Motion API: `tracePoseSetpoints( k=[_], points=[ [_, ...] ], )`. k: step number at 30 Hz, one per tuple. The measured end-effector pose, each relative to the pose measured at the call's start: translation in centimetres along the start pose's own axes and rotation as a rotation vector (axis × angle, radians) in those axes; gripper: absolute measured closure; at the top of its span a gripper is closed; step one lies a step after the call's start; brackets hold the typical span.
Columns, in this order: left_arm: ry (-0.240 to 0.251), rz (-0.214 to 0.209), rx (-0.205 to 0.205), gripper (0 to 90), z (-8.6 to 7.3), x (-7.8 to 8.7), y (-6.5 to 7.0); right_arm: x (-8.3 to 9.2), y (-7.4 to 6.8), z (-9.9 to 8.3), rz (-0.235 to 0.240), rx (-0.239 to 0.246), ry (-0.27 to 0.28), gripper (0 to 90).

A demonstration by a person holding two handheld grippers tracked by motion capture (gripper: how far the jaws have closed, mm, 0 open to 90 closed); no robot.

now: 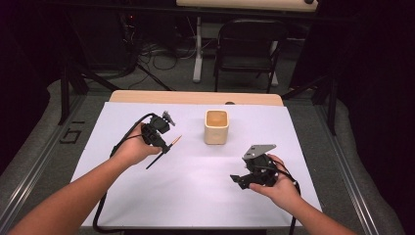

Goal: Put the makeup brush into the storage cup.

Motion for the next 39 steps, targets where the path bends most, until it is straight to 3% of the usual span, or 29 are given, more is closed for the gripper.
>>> tracePoseSetpoints(
  k=[8,12,13,14,16,18,27,31,39],
  points=[
    [0.023,-0.020,0.008,83.3,0.0,0.1,0.2,-1.2,0.0,1.7,0.042,0.037,-0.091,24.2],
    [0.033,-0.028,0.009,83.3,0.1,0.2,0.2,-1.3,0.3,3.1,0.052,0.045,-0.115,24.0],
    [0.037,-0.031,0.011,83.3,0.1,0.3,0.2,-1.6,0.3,3.5,0.054,0.039,-0.094,23.9],
    [0.037,-0.030,0.011,83.3,0.0,0.3,0.2,-1.4,0.4,3.6,0.057,0.047,-0.142,24.0],
    [0.047,-0.035,0.017,83.3,0.0,0.3,0.1,-1.6,0.6,4.2,0.057,0.056,-0.134,24.0],
    [0.048,-0.032,0.020,83.4,0.0,0.3,0.1,-1.7,0.8,4.5,0.055,0.066,-0.176,24.0],
    [0.063,-0.045,0.030,83.3,0.1,0.5,0.0,-2.3,1.4,5.8,0.070,0.082,-0.270,23.9],
    [0.080,-0.061,0.044,83.4,0.3,0.6,0.1,-2.6,1.5,6.5,0.077,0.083,-0.291,23.9],
    [0.112,-0.091,0.066,83.4,0.5,0.7,0.1,-2.9,1.9,7.8,0.102,0.036,-0.309,23.6]
  ],
)
Point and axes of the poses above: each handheld gripper's, and its own axes: x roughly backward along the jaws, z roughly out of its top, y roughly to its right, the point moved 7 cm from there along -x, roughly forward along the jaws, and after that the axes turned 5 degrees about -y, right-handed, at the moved point
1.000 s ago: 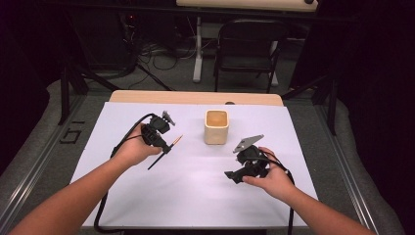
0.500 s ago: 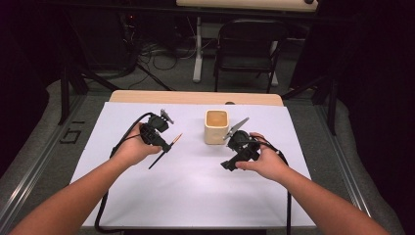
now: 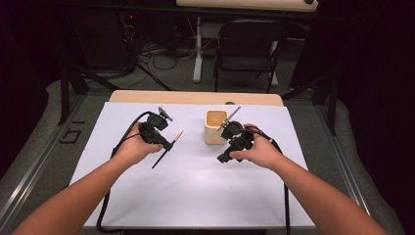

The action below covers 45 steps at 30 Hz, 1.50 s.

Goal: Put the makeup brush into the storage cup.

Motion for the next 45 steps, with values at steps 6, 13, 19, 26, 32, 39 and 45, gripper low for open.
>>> tracePoseSetpoints(
  k=[6,13,19,26,32,39,45],
  points=[
    [0.037,-0.040,0.028,83.3,0.2,-0.3,0.2,-0.3,0.2,0.6,0.018,-0.030,-0.007,23.6],
    [0.093,-0.095,0.056,83.4,0.7,-0.5,0.8,-0.4,0.1,1.1,0.034,-0.065,0.023,25.2],
    [0.156,-0.136,0.073,83.3,1.0,-0.4,0.9,-0.2,0.4,1.9,0.079,-0.137,0.067,26.7],
    [0.228,-0.185,0.112,83.4,1.1,-0.4,0.7,-0.1,0.4,2.6,0.131,-0.193,0.110,26.8],
    [0.289,-0.215,0.146,83.3,1.4,-0.1,0.8,0.3,0.5,3.3,0.148,-0.225,0.154,30.8],
    [0.342,-0.239,0.170,83.4,1.9,0.2,0.8,0.9,1.0,3.8,0.183,-0.290,0.205,31.5],
    [0.364,-0.251,0.176,83.4,2.2,0.1,0.9,1.3,1.2,4.4,0.244,-0.352,0.265,31.8]
  ],
)
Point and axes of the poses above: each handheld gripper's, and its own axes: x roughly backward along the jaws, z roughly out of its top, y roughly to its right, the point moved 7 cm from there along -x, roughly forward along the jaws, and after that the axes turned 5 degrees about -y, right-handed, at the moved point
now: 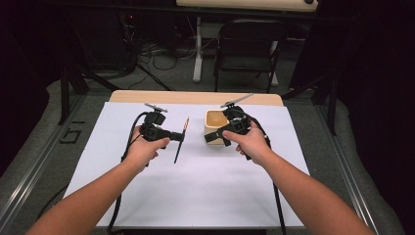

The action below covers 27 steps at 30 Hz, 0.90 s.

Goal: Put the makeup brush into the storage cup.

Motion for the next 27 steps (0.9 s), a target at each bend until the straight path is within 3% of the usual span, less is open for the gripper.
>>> tracePoseSetpoints(
  k=[10,17,21,27],
  points=[
    [0.076,-0.064,0.018,83.4,0.9,0.1,0.5,0.3,0.3,1.2,0.062,-0.114,0.116,24.8],
    [0.119,-0.074,0.026,83.4,1.3,0.3,0.6,0.3,-0.1,1.6,0.082,-0.108,0.129,17.1],
    [0.118,-0.072,0.022,83.4,1.2,0.1,0.7,0.2,-0.3,1.7,0.076,-0.097,0.137,15.0],
    [0.142,-0.075,0.023,83.4,1.4,0.1,0.8,0.6,-0.1,2.2,0.071,-0.110,0.182,25.9]
  ],
)
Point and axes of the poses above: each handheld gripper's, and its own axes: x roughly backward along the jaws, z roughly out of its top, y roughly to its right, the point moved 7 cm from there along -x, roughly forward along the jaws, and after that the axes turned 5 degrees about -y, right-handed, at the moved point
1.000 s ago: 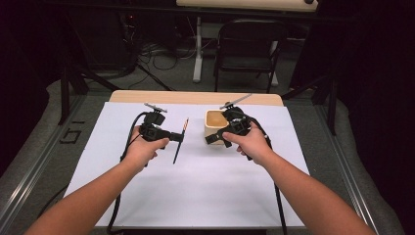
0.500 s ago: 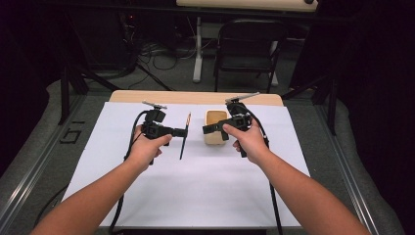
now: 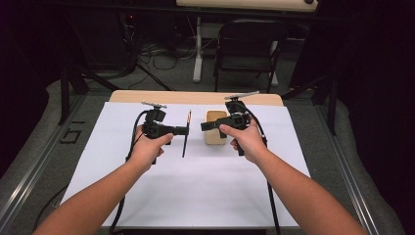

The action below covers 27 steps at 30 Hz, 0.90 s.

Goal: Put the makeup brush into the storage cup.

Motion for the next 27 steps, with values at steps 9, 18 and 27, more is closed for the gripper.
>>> tracePoseSetpoints(
  k=[9,18,27],
  points=[
    [0.023,-0.009,0.004,83.4,0.1,-0.2,0.2,0.8,0.3,0.9,0.007,-0.039,0.091,38.1],
    [0.038,-0.023,0.012,83.4,0.0,-0.5,0.4,0.6,-0.1,1.3,-0.002,-0.018,0.112,42.2],
    [0.039,-0.047,0.026,83.4,0.0,-1.2,0.8,0.6,-0.5,1.7,0.013,-0.044,0.171,51.6]
  ],
)
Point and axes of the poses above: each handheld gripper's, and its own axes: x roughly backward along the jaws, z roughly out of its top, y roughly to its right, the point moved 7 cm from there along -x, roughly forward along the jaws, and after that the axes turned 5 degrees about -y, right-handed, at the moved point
